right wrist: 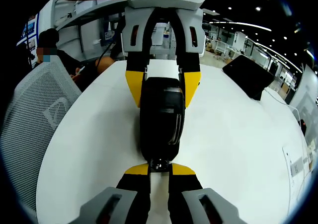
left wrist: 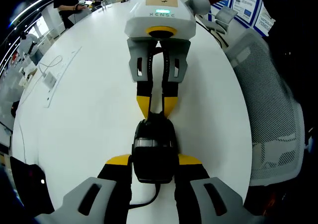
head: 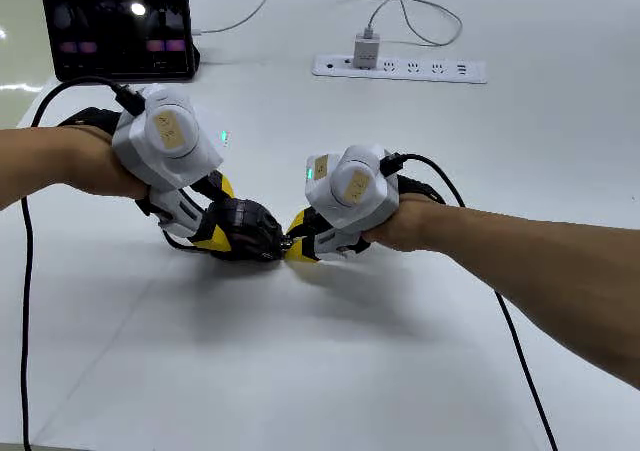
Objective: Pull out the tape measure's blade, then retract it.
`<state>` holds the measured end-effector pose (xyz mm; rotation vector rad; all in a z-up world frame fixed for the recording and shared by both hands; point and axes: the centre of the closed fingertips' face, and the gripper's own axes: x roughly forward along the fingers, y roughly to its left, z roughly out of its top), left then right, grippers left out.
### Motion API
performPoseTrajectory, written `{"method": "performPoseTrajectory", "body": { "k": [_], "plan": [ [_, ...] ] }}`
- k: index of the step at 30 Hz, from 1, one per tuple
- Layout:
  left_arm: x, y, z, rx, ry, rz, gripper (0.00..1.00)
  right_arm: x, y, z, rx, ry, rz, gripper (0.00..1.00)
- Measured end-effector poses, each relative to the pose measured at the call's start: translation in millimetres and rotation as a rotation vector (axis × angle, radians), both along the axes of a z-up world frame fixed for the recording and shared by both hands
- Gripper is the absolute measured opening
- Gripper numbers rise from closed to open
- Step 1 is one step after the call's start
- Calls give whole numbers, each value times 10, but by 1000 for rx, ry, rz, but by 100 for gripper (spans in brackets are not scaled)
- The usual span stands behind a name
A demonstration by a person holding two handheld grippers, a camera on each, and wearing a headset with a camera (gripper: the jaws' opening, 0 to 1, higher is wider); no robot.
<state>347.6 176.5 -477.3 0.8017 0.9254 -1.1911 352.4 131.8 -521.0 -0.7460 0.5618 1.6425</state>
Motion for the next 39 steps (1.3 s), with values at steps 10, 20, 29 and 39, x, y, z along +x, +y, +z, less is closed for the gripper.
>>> {"method": "performPoseTrajectory", "body": {
  "k": [10,20,29,39],
  "plan": [
    [9,-6,-2,6,9,5,26,34,-74,0,-17,-13,13,9],
    [17,-8,-4,11,11,6,26,67,-196,-1,-29,-20,8,9],
    [22,-5,-5,17,13,4,26,84,-272,-5,-34,-19,3,9],
    [18,-4,-5,23,19,1,26,85,-375,-8,-39,-8,-5,9]
  ]
}}
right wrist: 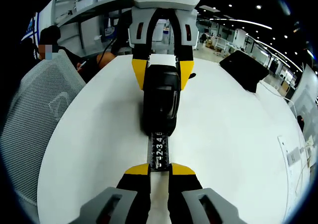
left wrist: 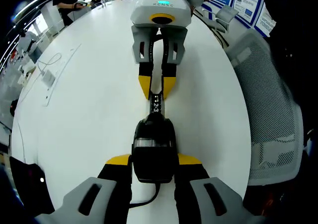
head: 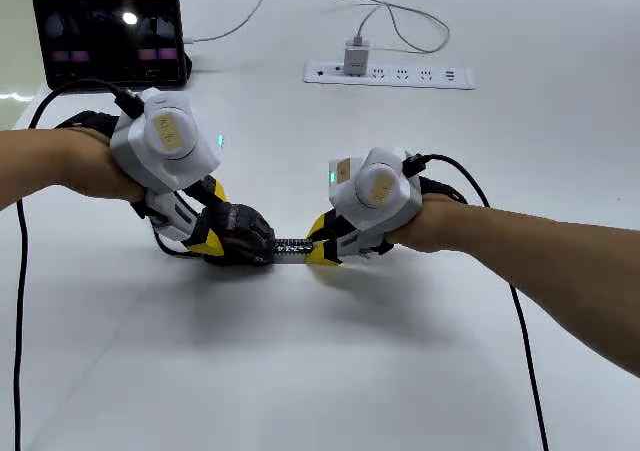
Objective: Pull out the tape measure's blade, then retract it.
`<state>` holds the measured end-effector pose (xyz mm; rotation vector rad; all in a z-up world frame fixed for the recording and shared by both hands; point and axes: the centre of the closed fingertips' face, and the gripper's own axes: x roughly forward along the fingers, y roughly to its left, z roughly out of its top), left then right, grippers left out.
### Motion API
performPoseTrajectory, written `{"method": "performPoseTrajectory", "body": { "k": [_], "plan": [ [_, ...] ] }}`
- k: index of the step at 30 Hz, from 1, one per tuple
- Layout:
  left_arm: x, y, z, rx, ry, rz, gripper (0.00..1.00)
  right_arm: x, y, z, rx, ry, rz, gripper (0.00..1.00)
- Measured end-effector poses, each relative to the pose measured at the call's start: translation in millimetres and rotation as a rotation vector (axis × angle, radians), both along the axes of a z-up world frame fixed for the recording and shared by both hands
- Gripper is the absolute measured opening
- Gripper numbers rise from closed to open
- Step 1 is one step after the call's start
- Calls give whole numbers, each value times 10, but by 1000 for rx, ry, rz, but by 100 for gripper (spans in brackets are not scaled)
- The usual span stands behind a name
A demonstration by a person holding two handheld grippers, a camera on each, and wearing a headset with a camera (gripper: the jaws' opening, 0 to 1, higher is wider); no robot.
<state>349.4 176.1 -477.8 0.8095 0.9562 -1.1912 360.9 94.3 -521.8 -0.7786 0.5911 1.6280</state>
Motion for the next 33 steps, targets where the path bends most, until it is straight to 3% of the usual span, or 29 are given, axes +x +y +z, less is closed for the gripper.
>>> {"method": "performPoseTrajectory", "body": {
  "k": [33],
  "plan": [
    [-12,-5,7,13,6,-10,27,26,-353,25,-21,15,-16,9]
  ]
}}
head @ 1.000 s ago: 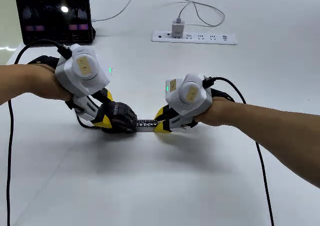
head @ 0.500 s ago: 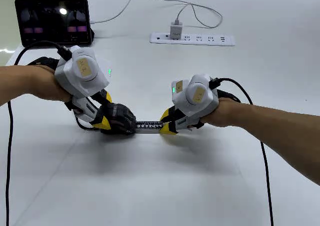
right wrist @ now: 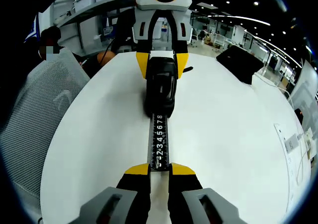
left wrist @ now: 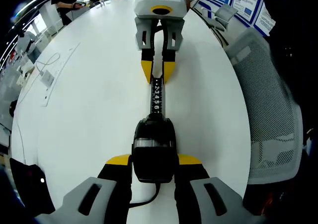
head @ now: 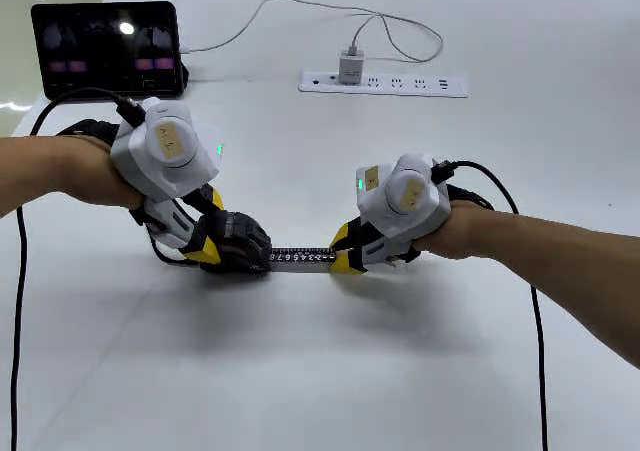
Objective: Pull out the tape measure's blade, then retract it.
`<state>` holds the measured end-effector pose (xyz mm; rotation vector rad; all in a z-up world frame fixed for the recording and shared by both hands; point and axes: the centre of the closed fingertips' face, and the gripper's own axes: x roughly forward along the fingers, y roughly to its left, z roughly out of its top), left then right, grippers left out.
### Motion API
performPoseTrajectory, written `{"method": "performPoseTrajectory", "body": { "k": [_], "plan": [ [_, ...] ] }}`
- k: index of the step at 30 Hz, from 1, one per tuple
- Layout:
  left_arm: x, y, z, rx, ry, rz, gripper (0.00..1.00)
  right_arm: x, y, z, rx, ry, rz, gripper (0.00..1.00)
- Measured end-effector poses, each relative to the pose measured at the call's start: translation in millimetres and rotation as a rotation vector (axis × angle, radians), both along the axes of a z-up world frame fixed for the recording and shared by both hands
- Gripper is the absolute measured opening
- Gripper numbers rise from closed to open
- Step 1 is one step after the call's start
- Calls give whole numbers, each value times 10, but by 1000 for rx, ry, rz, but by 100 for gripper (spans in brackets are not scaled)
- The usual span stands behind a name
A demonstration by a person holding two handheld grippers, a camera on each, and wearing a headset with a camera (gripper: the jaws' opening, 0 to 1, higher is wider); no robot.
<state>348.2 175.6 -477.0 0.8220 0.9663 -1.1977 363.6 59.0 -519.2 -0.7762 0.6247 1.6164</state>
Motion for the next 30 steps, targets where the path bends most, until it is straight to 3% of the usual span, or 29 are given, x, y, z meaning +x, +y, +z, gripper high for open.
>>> {"method": "performPoseTrajectory", "body": {
  "k": [30],
  "plan": [
    [-6,-11,4,6,11,-9,27,37,-368,3,-12,9,-19,9]
  ]
}}
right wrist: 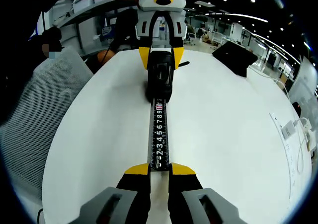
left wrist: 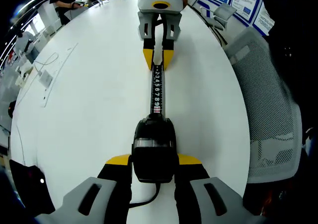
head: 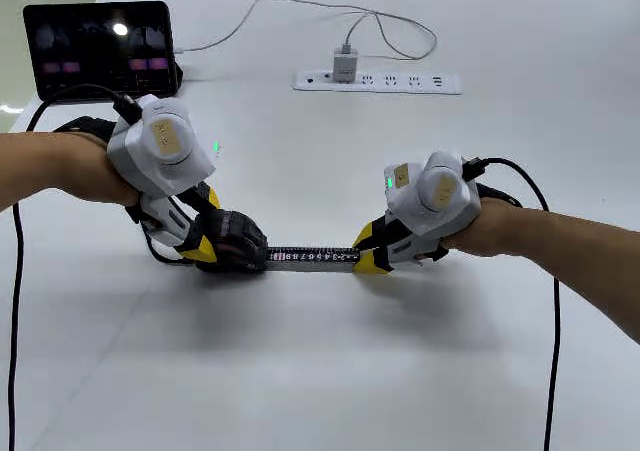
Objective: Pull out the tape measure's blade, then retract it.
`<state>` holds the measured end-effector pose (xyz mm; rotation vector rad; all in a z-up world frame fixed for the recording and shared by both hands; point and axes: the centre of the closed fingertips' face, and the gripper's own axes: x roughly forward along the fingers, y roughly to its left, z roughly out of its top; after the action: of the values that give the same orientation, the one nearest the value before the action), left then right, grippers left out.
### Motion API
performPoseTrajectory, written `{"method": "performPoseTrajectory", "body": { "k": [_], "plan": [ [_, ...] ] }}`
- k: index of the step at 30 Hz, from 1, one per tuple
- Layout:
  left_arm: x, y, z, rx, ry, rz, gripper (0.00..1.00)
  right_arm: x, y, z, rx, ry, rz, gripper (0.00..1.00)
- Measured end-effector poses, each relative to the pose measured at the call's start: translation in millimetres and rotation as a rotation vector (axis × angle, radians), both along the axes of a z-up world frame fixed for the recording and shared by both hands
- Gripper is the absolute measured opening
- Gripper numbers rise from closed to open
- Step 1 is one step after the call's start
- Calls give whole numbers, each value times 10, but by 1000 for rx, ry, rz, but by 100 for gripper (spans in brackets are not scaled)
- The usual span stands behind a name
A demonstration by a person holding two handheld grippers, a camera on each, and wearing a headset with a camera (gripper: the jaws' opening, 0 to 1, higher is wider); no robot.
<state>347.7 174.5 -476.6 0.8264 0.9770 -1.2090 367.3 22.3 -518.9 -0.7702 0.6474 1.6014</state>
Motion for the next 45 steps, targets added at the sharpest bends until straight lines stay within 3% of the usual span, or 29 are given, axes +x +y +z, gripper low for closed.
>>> {"method": "performPoseTrajectory", "body": {
  "k": [45],
  "plan": [
    [-4,-2,6,3,8,6,27,44,-499,17,-31,-4,-21,9]
  ]
}}
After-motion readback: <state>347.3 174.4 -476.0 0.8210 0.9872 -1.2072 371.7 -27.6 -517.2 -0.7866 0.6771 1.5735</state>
